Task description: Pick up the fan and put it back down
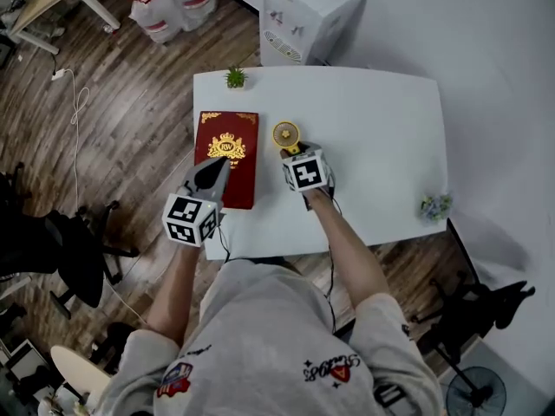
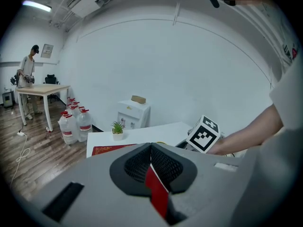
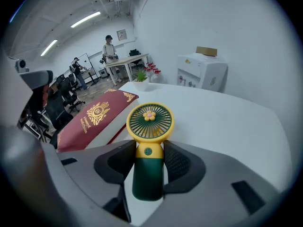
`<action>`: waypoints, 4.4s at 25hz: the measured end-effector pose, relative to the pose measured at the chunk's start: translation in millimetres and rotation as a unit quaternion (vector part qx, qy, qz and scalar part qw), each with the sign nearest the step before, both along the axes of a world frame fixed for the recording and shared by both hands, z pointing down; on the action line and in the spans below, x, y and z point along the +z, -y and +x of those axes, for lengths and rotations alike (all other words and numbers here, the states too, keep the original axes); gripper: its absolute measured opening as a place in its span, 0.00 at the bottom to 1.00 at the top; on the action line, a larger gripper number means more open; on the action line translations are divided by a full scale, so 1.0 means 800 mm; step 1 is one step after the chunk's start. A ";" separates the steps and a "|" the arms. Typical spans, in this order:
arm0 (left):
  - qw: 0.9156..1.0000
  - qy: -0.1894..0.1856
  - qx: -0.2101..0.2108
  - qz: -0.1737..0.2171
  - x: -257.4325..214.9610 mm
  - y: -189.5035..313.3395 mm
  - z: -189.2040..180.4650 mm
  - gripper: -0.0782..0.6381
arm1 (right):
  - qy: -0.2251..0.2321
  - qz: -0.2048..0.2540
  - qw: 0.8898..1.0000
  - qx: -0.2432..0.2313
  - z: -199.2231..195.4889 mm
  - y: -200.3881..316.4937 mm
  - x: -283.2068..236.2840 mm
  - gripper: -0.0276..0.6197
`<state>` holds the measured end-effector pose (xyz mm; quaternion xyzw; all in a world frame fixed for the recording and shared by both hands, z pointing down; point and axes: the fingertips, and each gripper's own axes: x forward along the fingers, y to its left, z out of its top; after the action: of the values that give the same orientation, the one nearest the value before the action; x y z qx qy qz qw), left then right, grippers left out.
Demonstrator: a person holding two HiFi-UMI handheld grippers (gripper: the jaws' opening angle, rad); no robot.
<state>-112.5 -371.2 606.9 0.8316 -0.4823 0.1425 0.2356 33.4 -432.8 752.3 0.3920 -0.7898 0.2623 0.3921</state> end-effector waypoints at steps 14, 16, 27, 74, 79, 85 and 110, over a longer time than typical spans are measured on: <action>1.000 -0.002 -0.011 -0.016 0.021 0.009 -0.027 0.11 | -0.015 -0.014 1.000 -0.002 -0.024 0.006 0.048 0.33; 1.000 -0.002 -0.010 -0.015 0.020 0.010 -0.025 0.11 | -0.011 -0.018 1.000 0.002 -0.023 0.003 0.047 0.34; 1.000 -0.008 0.009 0.002 0.003 0.003 0.004 0.11 | 0.038 0.023 0.998 0.044 0.011 -0.031 -0.005 0.35; 0.981 0.006 0.013 0.195 -0.213 -0.217 0.063 0.12 | 0.158 0.396 0.902 0.065 0.152 -0.301 -0.410 0.05; 0.981 0.006 0.017 0.193 -0.211 -0.220 0.068 0.12 | 0.156 0.393 0.903 0.074 0.159 -0.304 -0.407 0.05; 0.982 0.007 0.021 0.186 -0.204 -0.217 0.073 0.11 | 0.155 0.390 0.904 0.080 0.165 -0.303 -0.400 0.05; 0.984 0.006 0.035 0.176 -0.194 -0.205 0.088 0.11 | 0.157 0.391 0.903 0.084 0.174 -0.298 -0.394 0.05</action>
<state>-41.8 -207.3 451.5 0.8754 -0.4723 0.0685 0.0771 172.9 -194.8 436.9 0.5325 -0.8444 0.0228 0.0545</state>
